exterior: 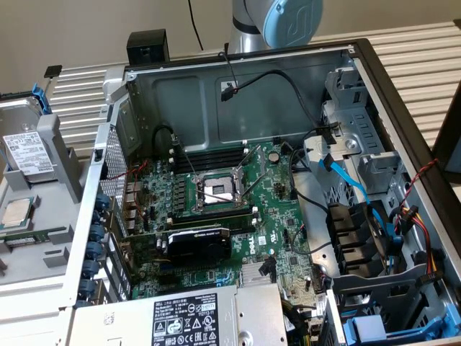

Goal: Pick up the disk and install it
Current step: 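Pick up the disk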

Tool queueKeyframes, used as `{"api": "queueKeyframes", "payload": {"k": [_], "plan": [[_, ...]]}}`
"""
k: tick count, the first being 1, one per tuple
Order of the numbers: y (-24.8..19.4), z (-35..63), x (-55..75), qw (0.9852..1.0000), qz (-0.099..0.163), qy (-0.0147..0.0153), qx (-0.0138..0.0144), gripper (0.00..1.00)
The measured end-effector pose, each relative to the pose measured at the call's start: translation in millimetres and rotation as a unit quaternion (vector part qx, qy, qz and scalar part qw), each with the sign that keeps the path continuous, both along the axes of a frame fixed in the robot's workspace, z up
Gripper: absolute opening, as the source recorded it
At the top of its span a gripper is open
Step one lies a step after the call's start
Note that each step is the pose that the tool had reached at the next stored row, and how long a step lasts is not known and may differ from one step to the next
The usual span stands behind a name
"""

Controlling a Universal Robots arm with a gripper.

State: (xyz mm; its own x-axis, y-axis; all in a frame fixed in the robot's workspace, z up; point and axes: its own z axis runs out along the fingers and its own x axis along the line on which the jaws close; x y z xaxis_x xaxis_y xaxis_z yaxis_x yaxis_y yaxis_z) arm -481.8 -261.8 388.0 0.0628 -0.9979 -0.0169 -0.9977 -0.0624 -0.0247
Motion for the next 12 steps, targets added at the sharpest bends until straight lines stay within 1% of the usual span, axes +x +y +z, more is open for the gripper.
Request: {"api": "queueKeyframes", "payload": {"k": [2, 3, 5, 6, 7, 9, 10, 12], "plan": [[0.0, -0.2, 0.0, 1.0000, 0.007, 0.0053, -0.0002, 0.11], [0.0, -0.3, 0.0, 0.9999, 0.008, 0.0091, -0.0002, 0.11], [0.0, -0.5, 0.0, 0.9998, 0.010, 0.0197, -0.0003, 0.11], [0.0, -0.6, 0.0, 0.9997, 0.011, 0.0216, -0.0003, 0.11], [0.0, -0.7, 0.0, 0.9997, 0.011, 0.0228, -0.0002, 0.11], [0.0, -0.6, 0.0, 0.9996, 0.011, 0.0271, -0.0002, 0.11], [0.0, -0.7, 0.0, 0.9996, 0.011, 0.0276, -0.0002, 0.11], [-0.1, -0.7, 0.0, 0.9996, 0.011, 0.0277, -0.0002, 0.11]]}}
